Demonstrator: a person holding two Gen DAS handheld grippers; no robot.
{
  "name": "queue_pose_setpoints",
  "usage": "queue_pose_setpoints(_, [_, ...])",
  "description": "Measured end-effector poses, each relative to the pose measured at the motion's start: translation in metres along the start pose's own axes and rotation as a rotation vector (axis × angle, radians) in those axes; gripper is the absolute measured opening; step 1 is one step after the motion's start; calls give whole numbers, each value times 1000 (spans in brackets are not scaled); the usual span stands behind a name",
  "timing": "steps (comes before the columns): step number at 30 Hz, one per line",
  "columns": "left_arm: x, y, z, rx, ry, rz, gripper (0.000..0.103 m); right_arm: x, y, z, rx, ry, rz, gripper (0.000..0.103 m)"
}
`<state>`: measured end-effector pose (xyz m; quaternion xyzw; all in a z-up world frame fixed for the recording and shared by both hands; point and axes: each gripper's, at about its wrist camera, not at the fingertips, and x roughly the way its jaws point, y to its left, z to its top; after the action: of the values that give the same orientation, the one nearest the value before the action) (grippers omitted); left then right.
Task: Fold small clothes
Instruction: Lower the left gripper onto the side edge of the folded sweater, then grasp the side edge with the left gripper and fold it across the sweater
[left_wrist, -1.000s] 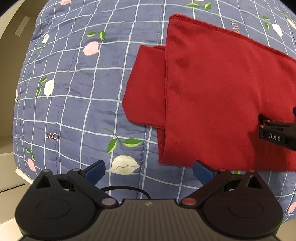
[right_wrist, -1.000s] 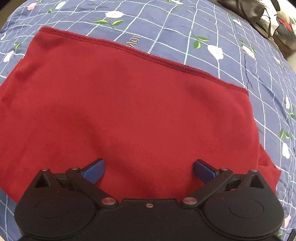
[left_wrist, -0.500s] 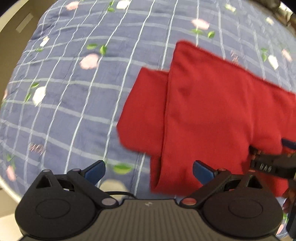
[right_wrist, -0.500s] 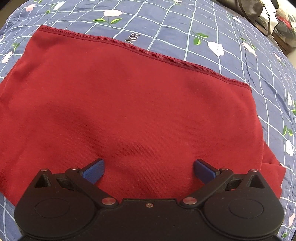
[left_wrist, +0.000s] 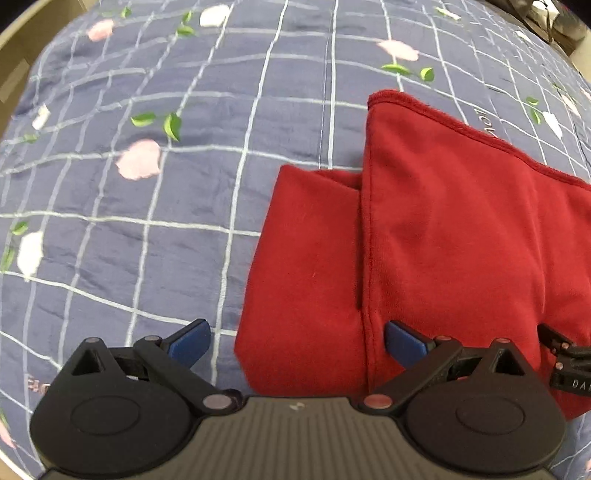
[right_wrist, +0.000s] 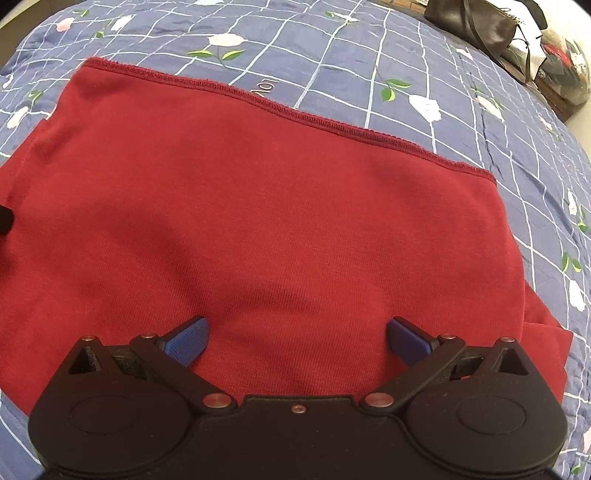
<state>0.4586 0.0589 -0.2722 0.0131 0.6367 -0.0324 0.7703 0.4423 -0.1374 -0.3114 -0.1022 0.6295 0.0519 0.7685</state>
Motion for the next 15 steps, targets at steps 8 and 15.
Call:
queue_pose_setpoints(8, [-4,-5,4,-95,28,-34,70,-3,0,-8,4,-42,2,103])
queue_pose_setpoints(15, [-23,-25,7,-115,1,16,24,-4,-4,-7,2,-35,27,103])
